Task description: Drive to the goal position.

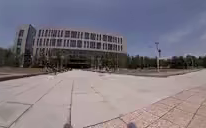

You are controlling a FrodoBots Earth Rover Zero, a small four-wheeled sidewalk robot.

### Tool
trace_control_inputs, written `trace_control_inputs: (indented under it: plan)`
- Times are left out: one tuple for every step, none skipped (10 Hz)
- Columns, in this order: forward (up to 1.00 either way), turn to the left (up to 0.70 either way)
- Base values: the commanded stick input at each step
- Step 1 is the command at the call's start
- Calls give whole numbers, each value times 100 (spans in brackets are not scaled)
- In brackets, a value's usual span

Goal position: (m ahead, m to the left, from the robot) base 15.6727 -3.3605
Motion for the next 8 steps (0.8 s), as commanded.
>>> trace_control_inputs:
  plan:
    - [45,27]
    - [45,27]
    - [45,27]
    - [45,27]
    - [45,27]
    - [45,27]
    - [45,27]
    - [45,27]
